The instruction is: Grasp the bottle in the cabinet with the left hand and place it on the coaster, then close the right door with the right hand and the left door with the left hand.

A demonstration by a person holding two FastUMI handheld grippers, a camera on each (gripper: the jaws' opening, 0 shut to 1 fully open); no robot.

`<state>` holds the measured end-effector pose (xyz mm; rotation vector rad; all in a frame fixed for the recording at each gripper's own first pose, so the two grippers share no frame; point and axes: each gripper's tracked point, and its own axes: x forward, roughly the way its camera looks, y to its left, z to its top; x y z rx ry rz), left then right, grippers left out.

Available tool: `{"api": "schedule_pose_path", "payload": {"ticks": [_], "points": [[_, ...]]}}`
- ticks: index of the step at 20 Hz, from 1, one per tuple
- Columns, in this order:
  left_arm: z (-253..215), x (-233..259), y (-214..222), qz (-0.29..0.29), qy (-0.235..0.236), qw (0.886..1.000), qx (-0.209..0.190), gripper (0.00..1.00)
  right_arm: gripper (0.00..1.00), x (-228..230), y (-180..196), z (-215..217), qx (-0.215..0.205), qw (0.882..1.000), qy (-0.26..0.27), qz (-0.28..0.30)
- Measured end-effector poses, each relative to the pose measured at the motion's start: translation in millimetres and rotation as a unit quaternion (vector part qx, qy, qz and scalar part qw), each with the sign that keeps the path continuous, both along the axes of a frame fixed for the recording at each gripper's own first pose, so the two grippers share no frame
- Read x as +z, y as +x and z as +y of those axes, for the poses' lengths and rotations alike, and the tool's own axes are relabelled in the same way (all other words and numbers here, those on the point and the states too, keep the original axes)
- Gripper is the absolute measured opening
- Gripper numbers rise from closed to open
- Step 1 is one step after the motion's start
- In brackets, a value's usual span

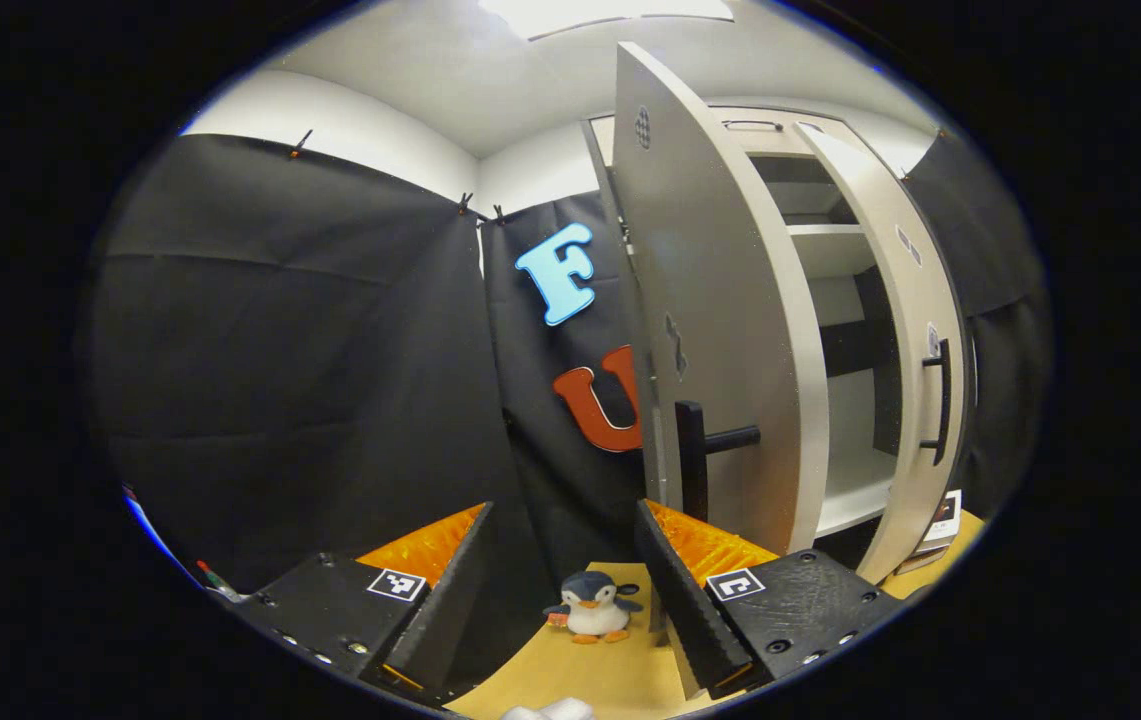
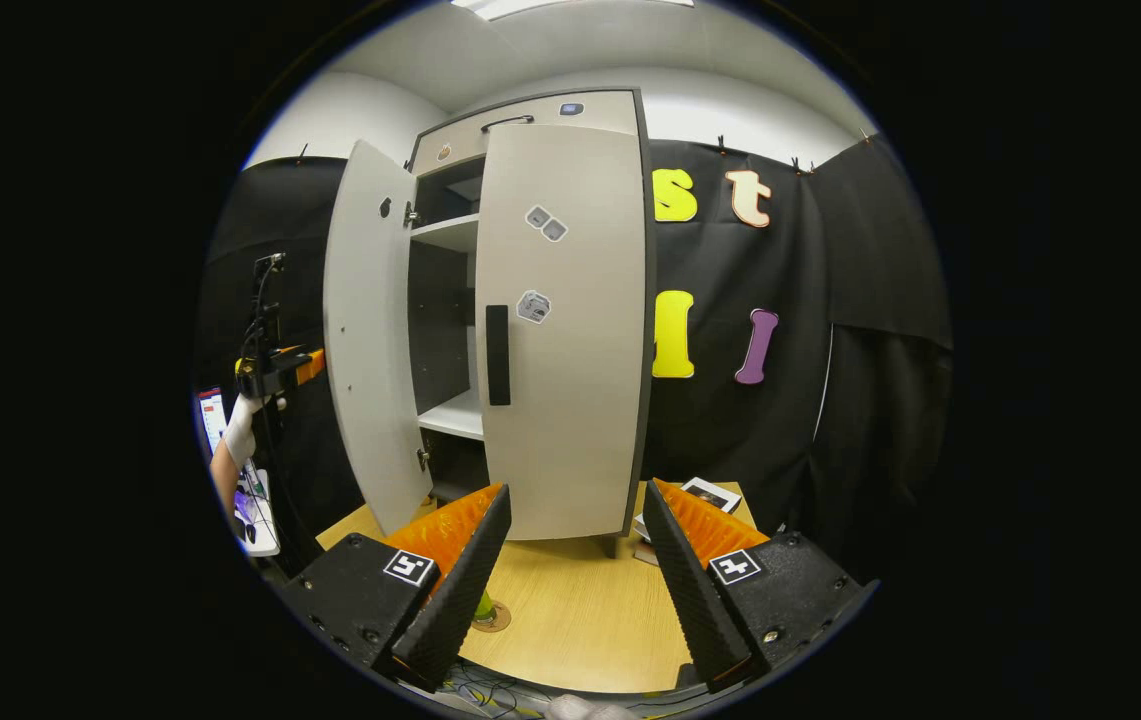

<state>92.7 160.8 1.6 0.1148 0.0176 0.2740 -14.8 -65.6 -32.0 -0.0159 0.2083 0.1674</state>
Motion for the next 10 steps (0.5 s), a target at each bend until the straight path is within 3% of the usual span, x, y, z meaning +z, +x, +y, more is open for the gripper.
{"api": "schedule_pose_path", "payload": {"ticks": [3, 7, 8, 10], "points": [[-32, 2, 8, -0.003, -0.008, 1.0, -0.012, 0.83, 0.82, 3, 3, -15, 0.01, 1.0, 0.012, 0.005], [-67, 0, 27, -0.003, -0.037, 0.999, -0.021, 0.89, 0.82, 12, 7, -29, 0.011, 1.0, 0.009, -0.003], [-74, -5, 31, 0.001, -0.041, 0.999, -0.021, 0.97, 0.82, 14, 7, -32, 0.006, 1.0, 0.008, -0.007], [-87, -5, 33, 0.002, -0.055, 0.998, -0.031, 0.96, 0.82, 17, 5, -36, -0.002, 1.0, 0.008, -0.014]]}}
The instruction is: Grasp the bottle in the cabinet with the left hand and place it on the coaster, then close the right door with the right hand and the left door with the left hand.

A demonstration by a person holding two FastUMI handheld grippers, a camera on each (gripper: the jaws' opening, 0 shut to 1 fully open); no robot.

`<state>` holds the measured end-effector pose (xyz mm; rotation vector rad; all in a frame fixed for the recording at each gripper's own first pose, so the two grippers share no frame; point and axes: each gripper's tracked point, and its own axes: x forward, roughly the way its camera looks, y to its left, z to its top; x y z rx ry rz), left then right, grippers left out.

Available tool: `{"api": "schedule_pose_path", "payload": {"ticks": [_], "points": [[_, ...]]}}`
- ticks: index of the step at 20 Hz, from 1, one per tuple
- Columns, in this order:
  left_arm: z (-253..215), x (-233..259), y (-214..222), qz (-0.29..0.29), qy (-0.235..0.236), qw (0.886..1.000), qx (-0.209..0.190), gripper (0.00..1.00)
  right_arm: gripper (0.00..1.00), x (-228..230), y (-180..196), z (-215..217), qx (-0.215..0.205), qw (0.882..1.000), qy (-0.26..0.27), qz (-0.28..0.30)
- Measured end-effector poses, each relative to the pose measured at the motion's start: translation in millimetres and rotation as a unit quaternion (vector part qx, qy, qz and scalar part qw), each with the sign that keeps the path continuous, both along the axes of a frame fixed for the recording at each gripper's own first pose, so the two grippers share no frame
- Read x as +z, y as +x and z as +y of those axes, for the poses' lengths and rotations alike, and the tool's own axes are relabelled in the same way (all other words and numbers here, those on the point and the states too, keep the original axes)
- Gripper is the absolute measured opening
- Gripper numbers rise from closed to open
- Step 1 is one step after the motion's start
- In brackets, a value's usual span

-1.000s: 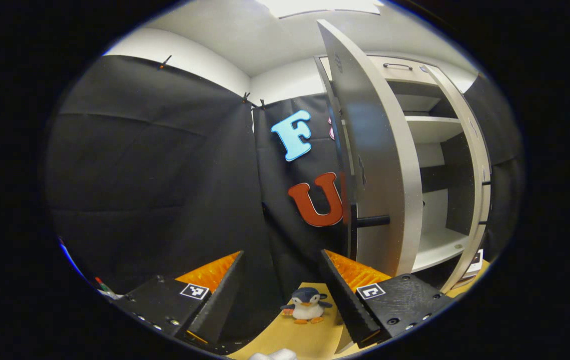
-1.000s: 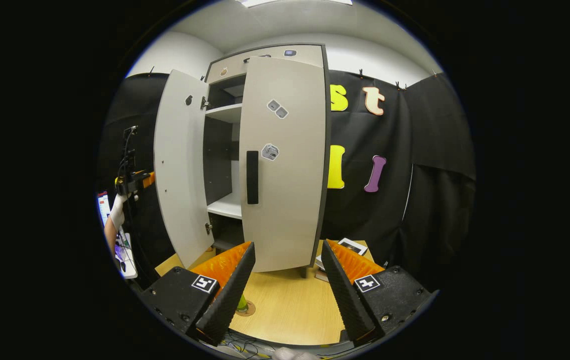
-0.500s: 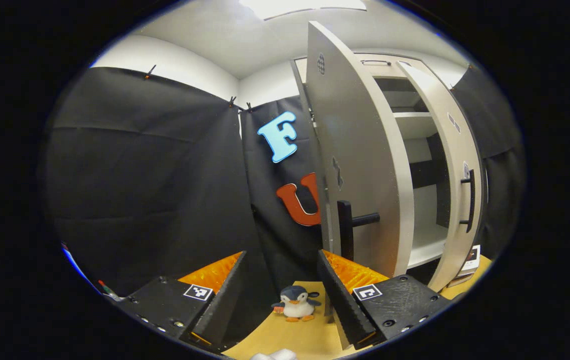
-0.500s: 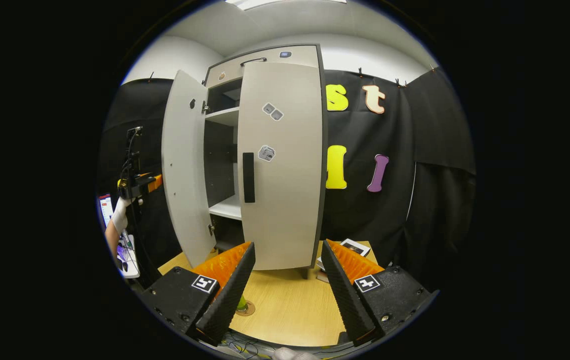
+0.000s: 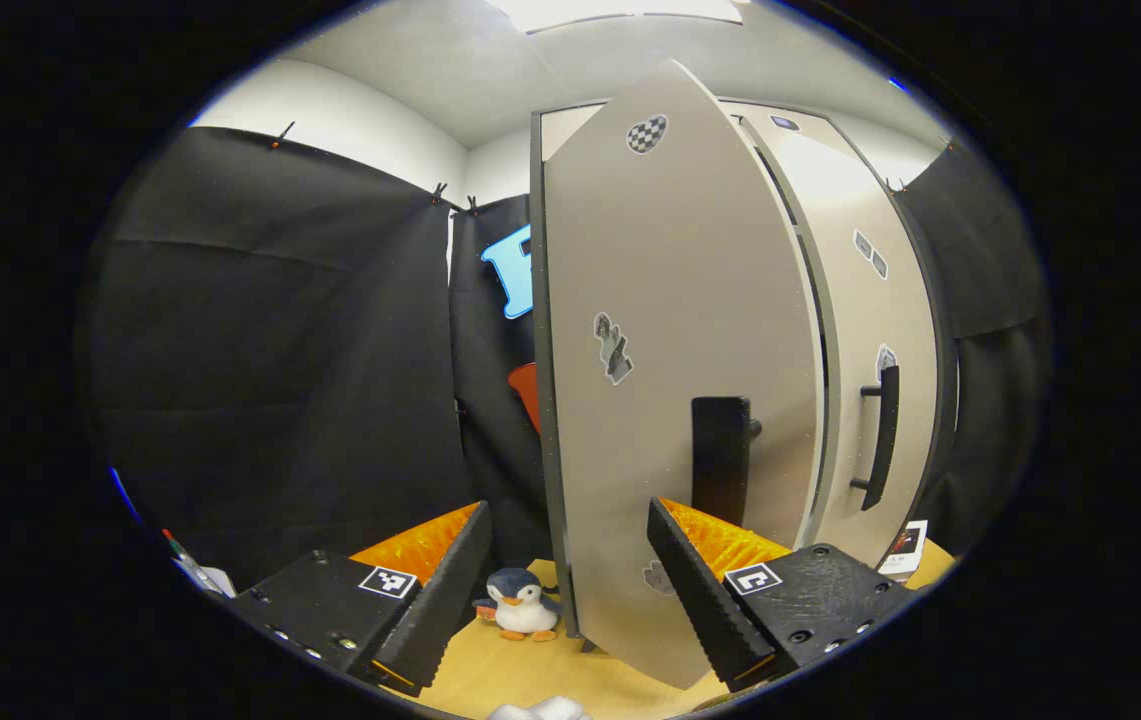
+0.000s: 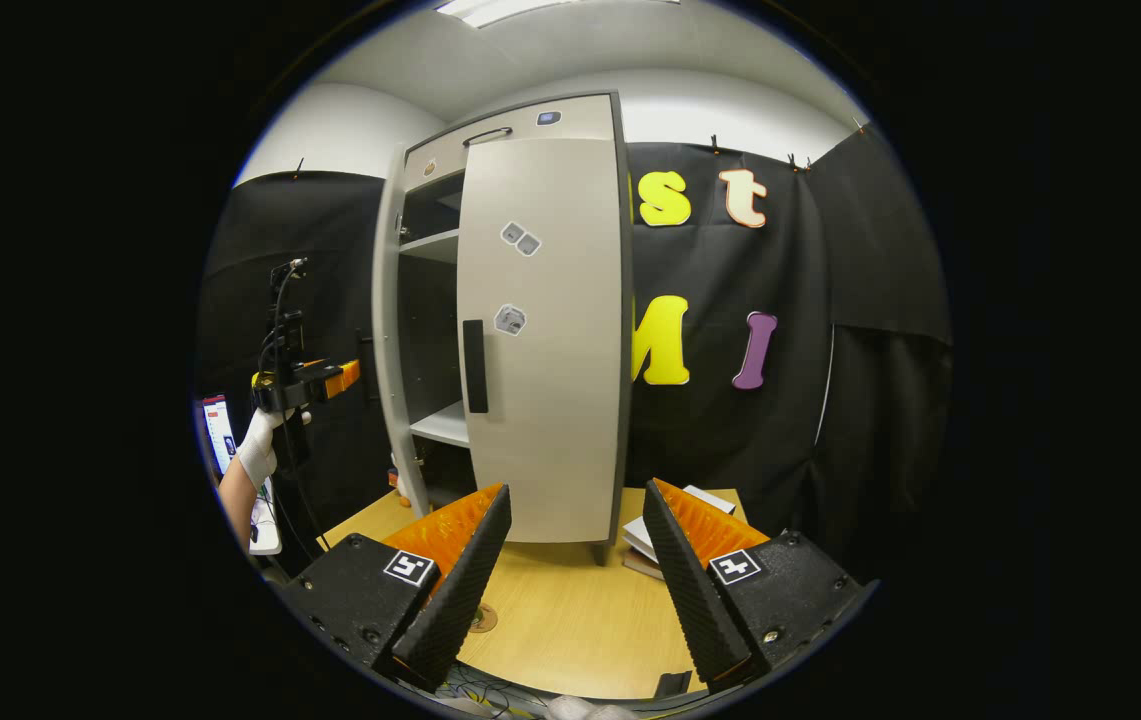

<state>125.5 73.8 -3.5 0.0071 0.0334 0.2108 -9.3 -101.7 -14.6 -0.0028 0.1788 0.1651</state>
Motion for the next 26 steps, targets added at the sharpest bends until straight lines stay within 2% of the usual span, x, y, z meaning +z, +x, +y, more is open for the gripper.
{"api": "schedule_pose_path", "payload": {"ticks": [9, 15, 20, 24, 26], "points": [[-20, 4, -31, 0.008, 0.017, 0.999, -0.05, 0.96, 0.82, 5, -1, 37, -0.011, 1.0, 0.022, -0.009], [-39, 24, -69, -0.006, -0.002, 0.995, -0.097, 0.95, 0.82, 26, 4, 61, -0.024, 0.998, 0.033, -0.044], [-30, 21, -111, -0.001, 0.004, 0.995, -0.098, 0.96, 0.82, 25, 8, 73, -0.038, 0.997, 0.033, -0.054], [-4, 13, -150, 0.007, 0.031, 0.997, -0.069, 0.95, 0.82, 18, 11, 79, -0.048, 0.997, 0.035, -0.052], [1, 0, -166, 0.017, 0.027, 0.998, -0.059, 0.96, 0.82, 16, 14, 84, -0.052, 0.996, 0.04, -0.054]]}}
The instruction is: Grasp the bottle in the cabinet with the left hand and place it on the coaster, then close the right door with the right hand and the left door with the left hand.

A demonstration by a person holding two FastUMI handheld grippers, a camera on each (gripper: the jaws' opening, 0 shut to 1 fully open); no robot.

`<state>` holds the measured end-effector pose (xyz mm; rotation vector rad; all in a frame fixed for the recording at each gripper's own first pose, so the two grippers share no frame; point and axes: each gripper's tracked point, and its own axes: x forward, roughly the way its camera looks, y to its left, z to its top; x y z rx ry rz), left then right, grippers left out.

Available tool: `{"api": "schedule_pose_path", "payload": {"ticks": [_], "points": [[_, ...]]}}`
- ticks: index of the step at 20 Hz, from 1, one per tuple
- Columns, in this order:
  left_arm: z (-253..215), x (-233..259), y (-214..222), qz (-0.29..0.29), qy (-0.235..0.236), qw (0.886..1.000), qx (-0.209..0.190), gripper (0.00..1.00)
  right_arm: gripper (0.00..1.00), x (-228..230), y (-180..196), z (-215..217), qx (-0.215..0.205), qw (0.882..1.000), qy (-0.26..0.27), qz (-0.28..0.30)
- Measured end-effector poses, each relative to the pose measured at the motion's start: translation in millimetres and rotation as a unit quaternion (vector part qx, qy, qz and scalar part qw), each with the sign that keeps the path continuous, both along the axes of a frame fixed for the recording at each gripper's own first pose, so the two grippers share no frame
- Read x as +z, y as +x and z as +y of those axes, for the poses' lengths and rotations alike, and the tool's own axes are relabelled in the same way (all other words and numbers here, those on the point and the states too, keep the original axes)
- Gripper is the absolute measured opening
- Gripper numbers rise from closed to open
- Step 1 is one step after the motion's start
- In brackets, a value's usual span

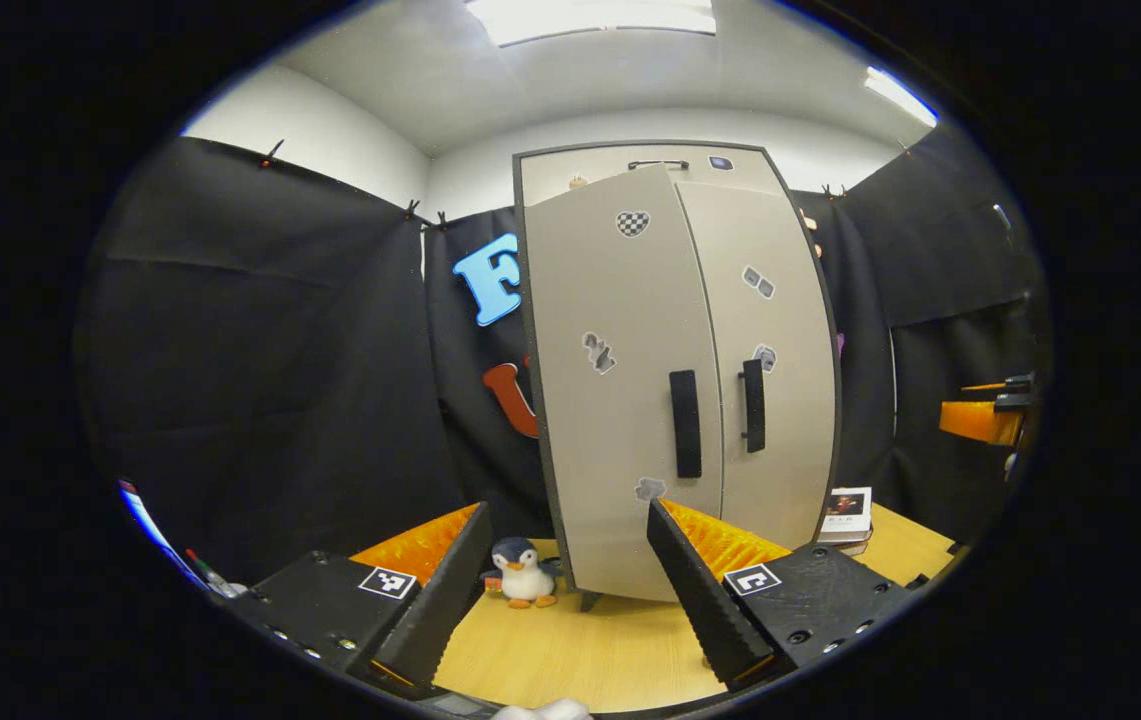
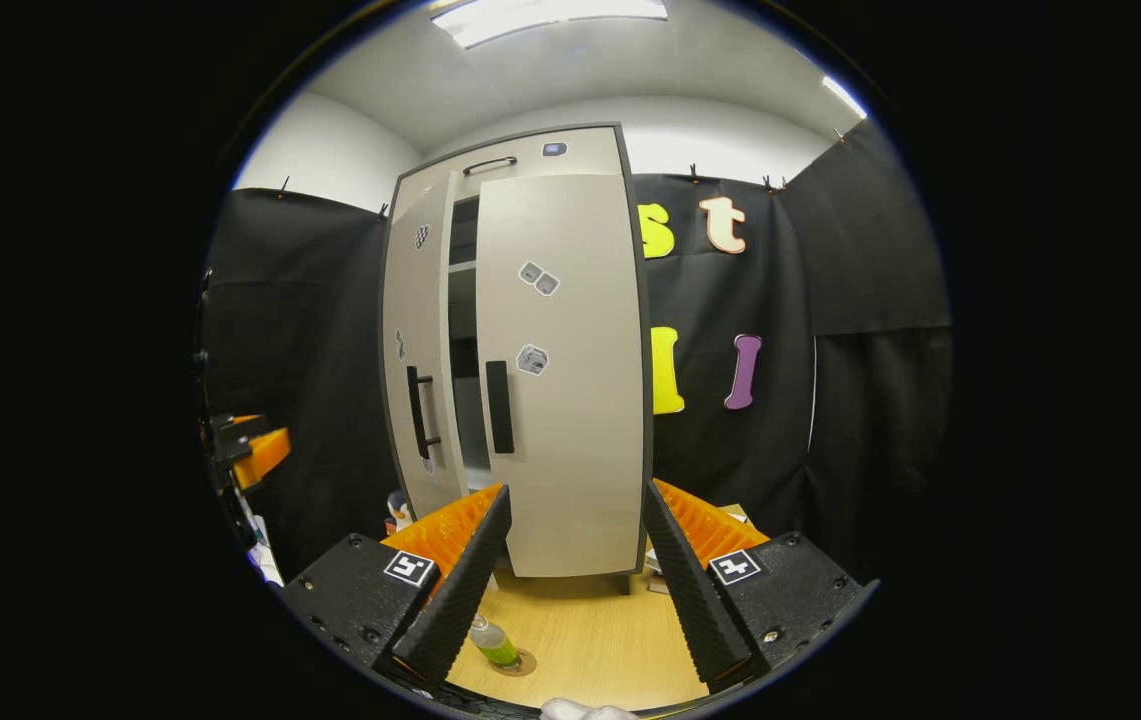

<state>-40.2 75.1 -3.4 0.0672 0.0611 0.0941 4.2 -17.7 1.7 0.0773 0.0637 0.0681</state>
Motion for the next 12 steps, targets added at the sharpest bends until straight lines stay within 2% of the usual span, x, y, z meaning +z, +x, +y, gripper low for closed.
{"api": "schedule_pose_path", "payload": {"ticks": [5, 12], "points": [[2, -19, -13, 0.017, -0.009, 1.0, 0.016, 0.96, 0.82, -10, 7, 20, 0.018, 1.0, -0.016, 0.011], [-27, -13, 8, -0.001, -0.023, 1.0, -0.016, 0.96, 0.82, -9, 0, 16, 0.005, 0.999, -0.036, 0.003]]}}
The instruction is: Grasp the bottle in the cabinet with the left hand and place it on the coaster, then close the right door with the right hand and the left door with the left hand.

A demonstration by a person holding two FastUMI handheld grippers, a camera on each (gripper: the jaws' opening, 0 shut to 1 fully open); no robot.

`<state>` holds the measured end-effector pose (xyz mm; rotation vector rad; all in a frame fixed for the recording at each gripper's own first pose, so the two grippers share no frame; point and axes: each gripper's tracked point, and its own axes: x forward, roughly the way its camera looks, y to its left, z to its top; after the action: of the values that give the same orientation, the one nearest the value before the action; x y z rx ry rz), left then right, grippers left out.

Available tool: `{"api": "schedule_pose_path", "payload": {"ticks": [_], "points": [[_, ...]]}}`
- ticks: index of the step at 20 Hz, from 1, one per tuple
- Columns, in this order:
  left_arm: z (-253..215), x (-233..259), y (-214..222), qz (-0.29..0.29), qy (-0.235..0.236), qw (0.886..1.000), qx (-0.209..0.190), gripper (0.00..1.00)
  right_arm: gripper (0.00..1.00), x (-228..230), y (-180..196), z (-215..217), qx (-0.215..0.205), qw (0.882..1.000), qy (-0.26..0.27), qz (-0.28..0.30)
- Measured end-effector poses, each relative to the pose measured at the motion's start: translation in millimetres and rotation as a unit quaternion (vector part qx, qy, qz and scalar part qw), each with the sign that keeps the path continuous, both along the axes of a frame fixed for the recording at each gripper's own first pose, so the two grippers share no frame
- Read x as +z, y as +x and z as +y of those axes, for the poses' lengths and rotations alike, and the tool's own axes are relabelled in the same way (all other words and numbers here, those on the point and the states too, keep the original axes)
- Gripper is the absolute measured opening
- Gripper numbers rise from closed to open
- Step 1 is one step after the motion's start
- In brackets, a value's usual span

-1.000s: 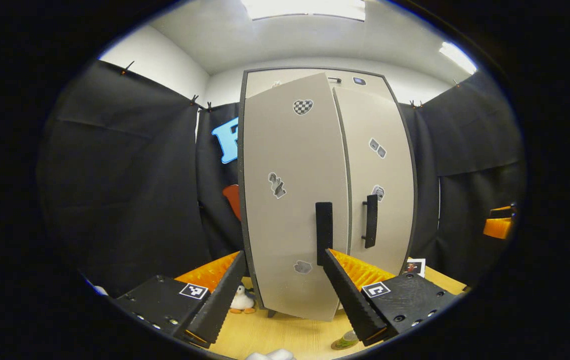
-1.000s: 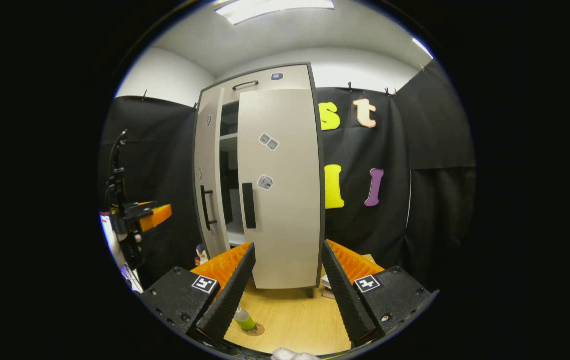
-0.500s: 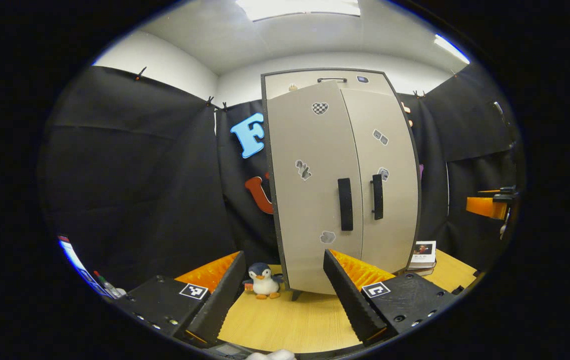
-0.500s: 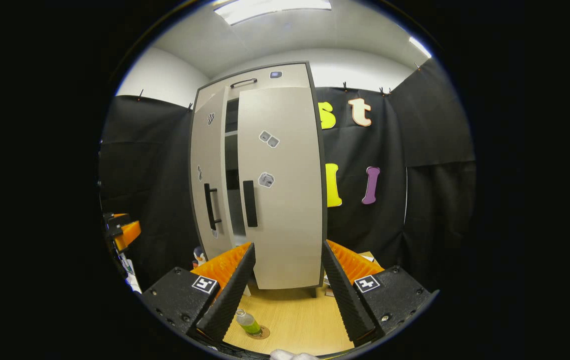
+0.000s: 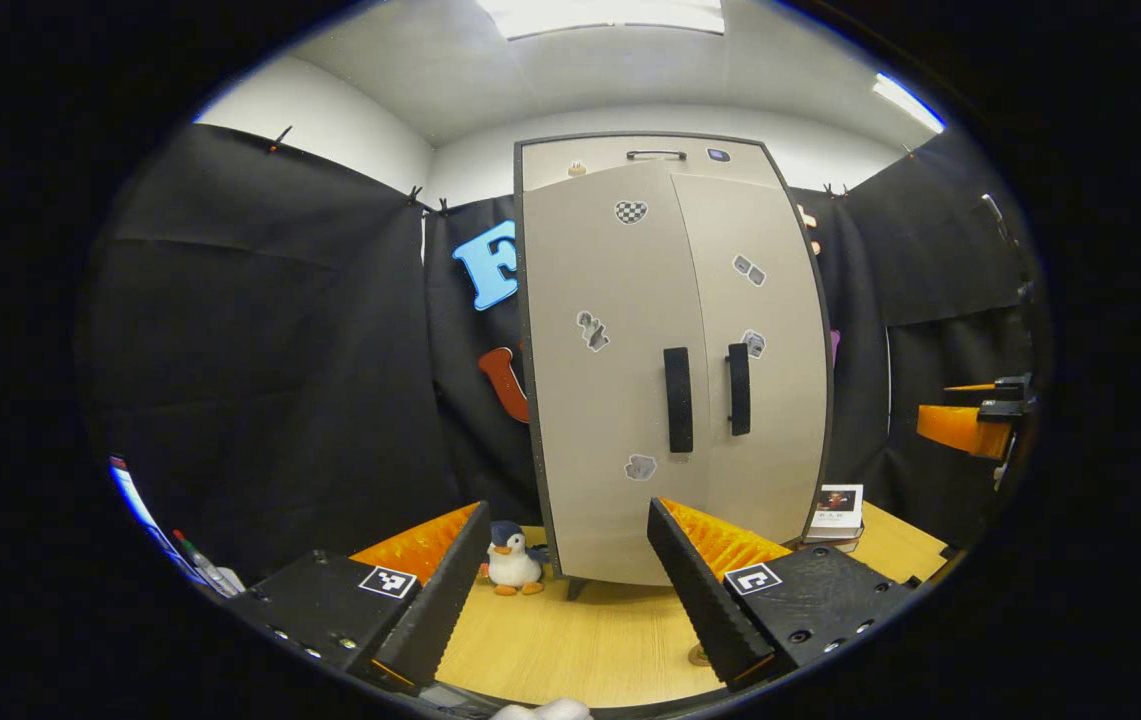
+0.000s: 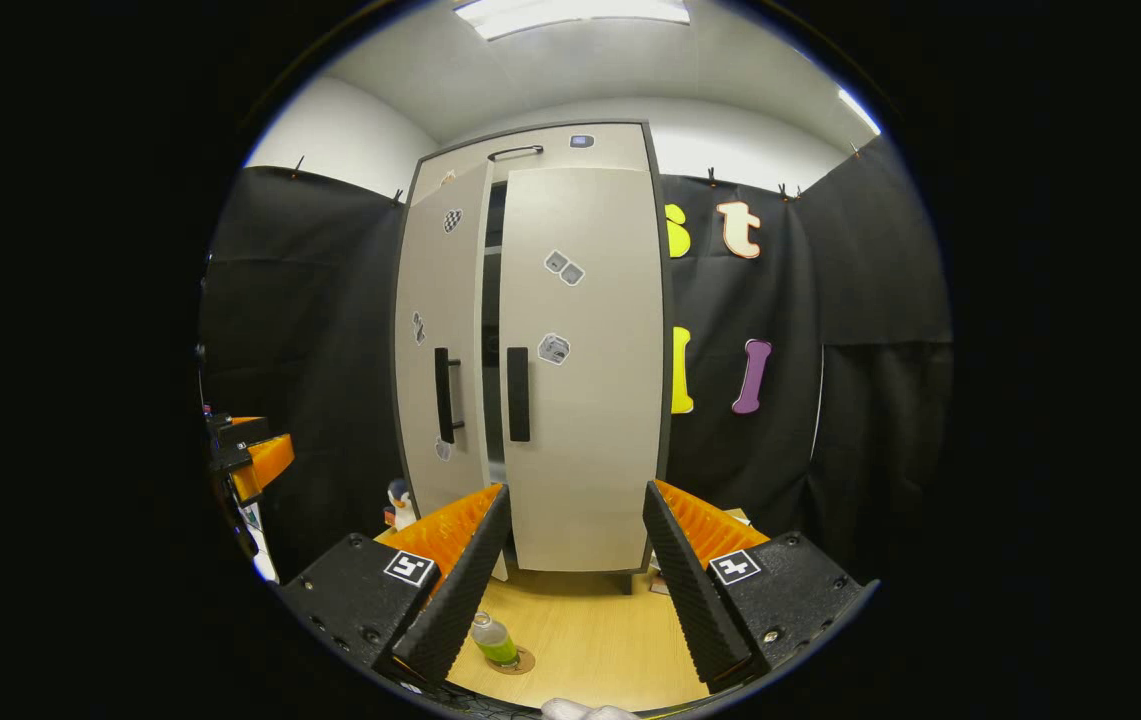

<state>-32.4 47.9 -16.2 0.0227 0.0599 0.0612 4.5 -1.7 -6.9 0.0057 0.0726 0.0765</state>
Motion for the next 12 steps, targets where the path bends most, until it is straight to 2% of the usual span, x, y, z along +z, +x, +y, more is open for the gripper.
{"api": "schedule_pose_path", "payload": {"ticks": [4, 12], "points": [[-15, -3, 13, 0.003, -0.01, 1.0, -0.024, 0.96, 0.82, 3, -1, -11, -0.021, 1.0, 0.002, -0.004], [-21, -2, 25, 0.001, -0.019, 0.999, -0.039, 0.96, 0.82, 2, -2, -15, -0.033, 0.999, 0.001, -0.003]]}}
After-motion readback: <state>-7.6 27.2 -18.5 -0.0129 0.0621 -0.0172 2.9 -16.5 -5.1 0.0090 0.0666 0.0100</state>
